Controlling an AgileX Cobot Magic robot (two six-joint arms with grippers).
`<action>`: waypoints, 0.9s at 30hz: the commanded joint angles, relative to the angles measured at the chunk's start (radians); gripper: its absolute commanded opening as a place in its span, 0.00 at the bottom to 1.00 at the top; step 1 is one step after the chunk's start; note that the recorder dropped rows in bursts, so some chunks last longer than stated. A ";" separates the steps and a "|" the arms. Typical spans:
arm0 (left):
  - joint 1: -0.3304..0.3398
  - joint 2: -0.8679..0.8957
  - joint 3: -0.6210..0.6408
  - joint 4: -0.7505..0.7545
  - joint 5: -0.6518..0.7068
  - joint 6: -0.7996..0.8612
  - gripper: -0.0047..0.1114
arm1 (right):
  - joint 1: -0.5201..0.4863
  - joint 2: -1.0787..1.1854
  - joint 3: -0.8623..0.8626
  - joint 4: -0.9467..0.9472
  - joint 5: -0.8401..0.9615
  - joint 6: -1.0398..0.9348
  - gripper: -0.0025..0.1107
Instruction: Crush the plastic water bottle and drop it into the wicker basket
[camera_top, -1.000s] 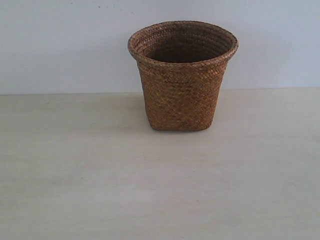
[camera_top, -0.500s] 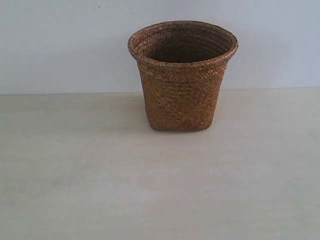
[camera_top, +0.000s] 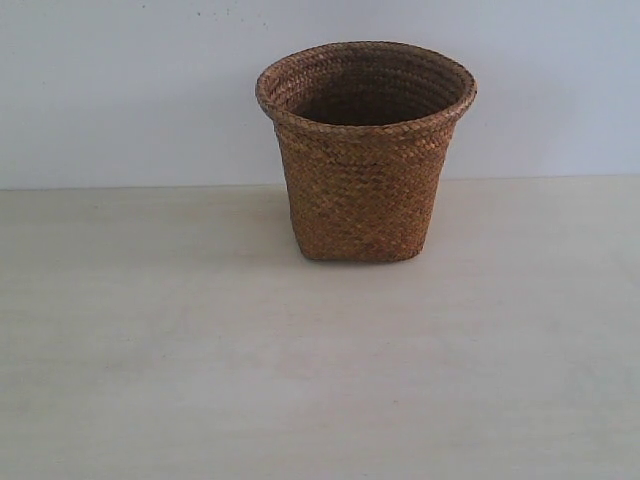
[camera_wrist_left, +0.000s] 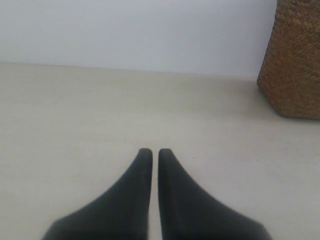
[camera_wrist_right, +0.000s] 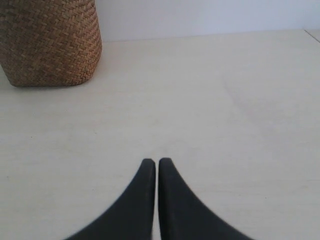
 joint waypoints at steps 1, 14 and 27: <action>0.003 -0.003 0.003 -0.010 0.000 0.006 0.07 | 0.004 -0.007 -0.001 -0.018 0.001 0.009 0.02; 0.003 -0.003 0.003 -0.010 0.000 0.006 0.07 | 0.004 -0.007 -0.001 0.002 0.001 0.009 0.02; 0.003 -0.003 0.003 -0.010 0.000 0.006 0.07 | 0.004 -0.007 -0.001 0.002 0.001 0.009 0.02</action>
